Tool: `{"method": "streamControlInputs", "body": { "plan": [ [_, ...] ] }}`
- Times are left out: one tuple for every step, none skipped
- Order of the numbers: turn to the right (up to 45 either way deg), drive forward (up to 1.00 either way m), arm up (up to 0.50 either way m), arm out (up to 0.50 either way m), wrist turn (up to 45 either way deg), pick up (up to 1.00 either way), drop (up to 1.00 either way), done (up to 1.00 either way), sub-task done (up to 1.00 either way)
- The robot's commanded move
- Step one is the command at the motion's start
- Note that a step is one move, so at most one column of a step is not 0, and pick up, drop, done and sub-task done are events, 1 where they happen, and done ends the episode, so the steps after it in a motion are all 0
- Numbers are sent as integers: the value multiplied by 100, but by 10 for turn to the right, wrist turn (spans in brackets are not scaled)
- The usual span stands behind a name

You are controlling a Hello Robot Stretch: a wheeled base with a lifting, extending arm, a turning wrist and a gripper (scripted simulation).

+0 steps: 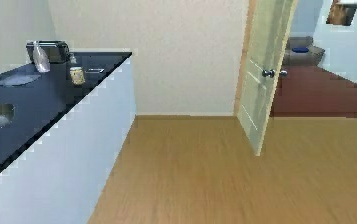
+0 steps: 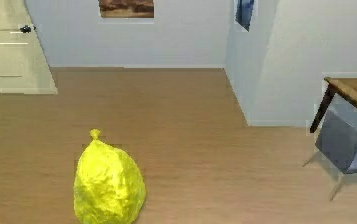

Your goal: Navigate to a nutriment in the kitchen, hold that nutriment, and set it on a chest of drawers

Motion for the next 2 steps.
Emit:
{"method": "streamControlInputs", "body": {
  "plan": [
    [0, 100, 0, 0, 0, 0, 0, 0, 0],
    [30, 0, 0, 0, 0, 0, 0, 0, 0]
  ]
}}
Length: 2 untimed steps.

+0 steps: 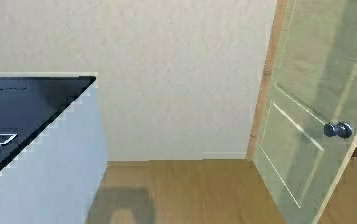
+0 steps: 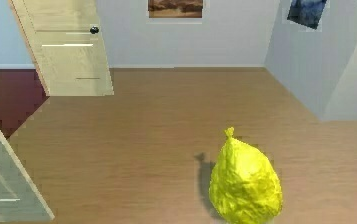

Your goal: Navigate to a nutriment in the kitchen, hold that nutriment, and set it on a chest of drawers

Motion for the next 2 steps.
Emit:
{"method": "streamControlInputs", "body": {
  "plan": [
    [0, 50, 0, 0, 0, 0, 0, 0, 0],
    [450, 0, 0, 0, 0, 0, 0, 0, 0]
  ]
}}
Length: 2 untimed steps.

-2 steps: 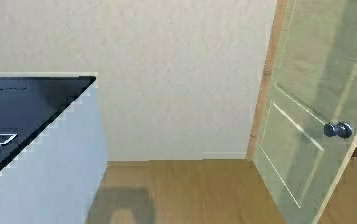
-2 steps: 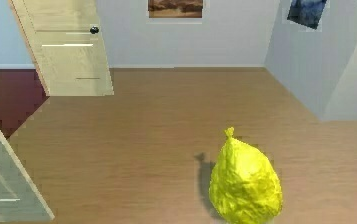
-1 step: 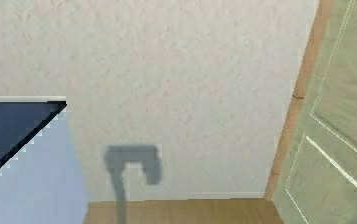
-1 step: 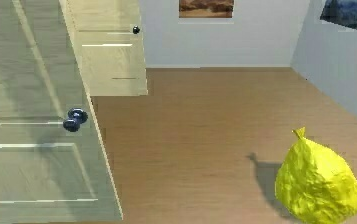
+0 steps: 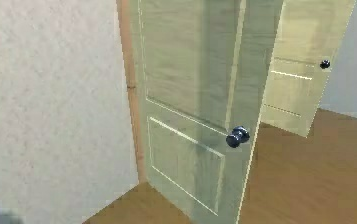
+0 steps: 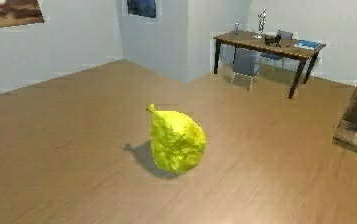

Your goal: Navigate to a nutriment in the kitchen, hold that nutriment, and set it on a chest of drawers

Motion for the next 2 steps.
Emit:
{"method": "streamControlInputs", "body": {
  "plan": [
    [450, 0, 0, 0, 0, 0, 0, 0, 0],
    [450, 0, 0, 0, 0, 0, 0, 0, 0]
  ]
}}
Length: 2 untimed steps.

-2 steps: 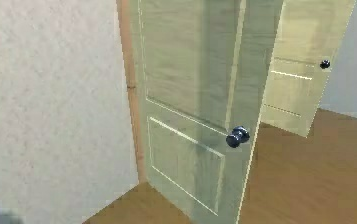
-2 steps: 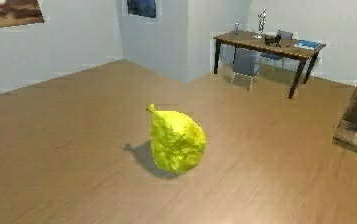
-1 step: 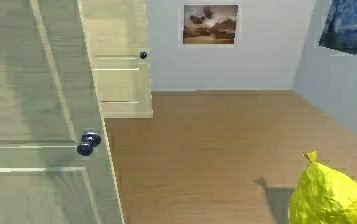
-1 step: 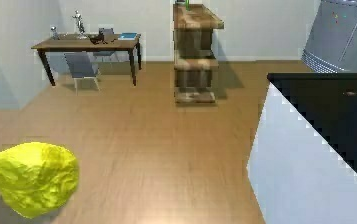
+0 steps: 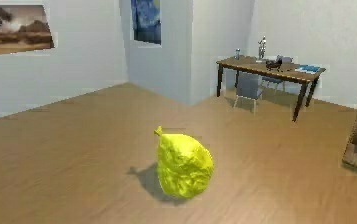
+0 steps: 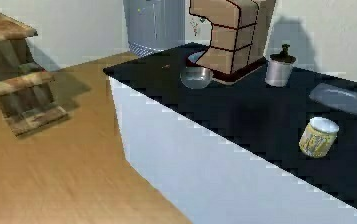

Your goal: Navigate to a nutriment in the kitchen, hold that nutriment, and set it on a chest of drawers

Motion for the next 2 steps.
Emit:
{"method": "streamControlInputs", "body": {
  "plan": [
    [360, 0, 0, 0, 0, 0, 0, 0, 0],
    [0, 0, 50, 0, 0, 0, 0, 0, 0]
  ]
}}
